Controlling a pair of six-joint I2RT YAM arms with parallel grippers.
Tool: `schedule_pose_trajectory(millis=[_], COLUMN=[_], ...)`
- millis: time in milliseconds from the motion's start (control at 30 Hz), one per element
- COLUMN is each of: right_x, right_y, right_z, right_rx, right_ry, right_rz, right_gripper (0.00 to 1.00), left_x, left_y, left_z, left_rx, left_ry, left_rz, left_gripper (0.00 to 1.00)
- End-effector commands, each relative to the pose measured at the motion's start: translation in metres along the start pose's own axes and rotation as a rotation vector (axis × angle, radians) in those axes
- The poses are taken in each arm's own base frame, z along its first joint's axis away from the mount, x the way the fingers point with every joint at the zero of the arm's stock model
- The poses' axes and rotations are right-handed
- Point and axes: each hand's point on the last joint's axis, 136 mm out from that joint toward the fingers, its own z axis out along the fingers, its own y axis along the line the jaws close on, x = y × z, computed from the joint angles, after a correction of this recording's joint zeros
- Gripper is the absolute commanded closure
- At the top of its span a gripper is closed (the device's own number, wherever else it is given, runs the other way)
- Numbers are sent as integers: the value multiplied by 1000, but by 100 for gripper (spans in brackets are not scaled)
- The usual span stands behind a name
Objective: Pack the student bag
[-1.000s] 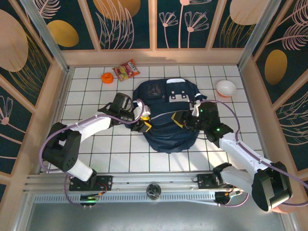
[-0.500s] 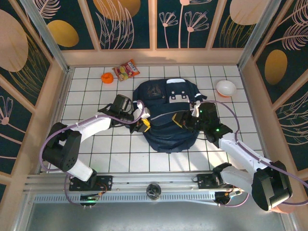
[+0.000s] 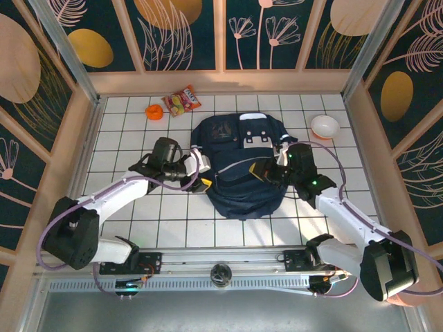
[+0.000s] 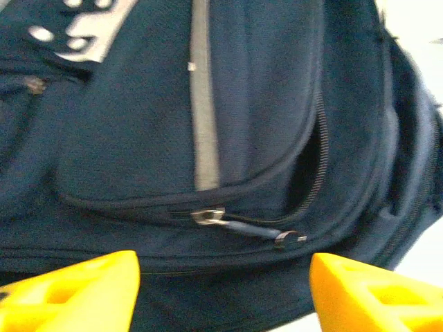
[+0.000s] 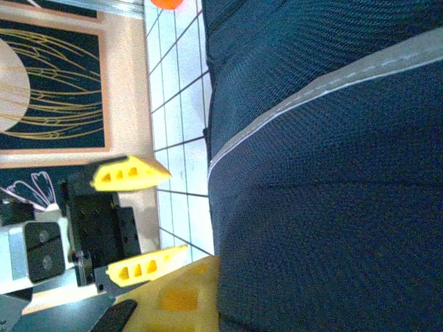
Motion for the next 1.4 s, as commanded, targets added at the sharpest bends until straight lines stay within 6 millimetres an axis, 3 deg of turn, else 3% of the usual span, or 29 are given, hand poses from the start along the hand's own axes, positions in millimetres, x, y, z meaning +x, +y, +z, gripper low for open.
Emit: schedule_pose_trajectory(millis=[0, 133, 300, 433, 533, 667, 800, 933, 1067, 1167, 1367], right_x=[5, 13, 17, 19, 16, 8, -1, -19, -33, -41, -53], right_y=[0, -11, -21, -32, -40, -54, -67, -62, -48, -41, -32], right_z=[-3, -2, -4, -5, -7, -16, -26, -30, -22, -17, -13], right_rx=[12, 34, 61, 82, 95, 128, 143, 98, 37, 10, -5], right_ry=[57, 97, 93, 89, 79, 58, 30, -5, 7, 18, 41], right_rz=[-45, -25, -7, 8, 14, 22, 38, 19, -21, -53, -112], right_gripper=[98, 99, 100, 100, 100, 100, 100, 100, 100, 100, 100], left_x=[-10, -32, -48, -43, -29, 21, 64, 94, 106, 89, 6], left_y=[44, 92, 134, 141, 142, 152, 133, 81, 33, 23, 23], left_z=[-6, -2, 27, 57, 79, 91, 68, 46, 30, 20, -5], left_rx=[-151, -261, -269, -252, -274, -352, -390, -318, -258, -265, -262], left_ry=[32, -27, -29, 9, 86, 288, 446, 457, 440, 371, 114], left_rz=[157, 130, 35, 44, 85, 49, 2, -40, -75, -101, 86], left_gripper=[28, 28, 36, 36, 35, 37, 36, 36, 36, 36, 32])
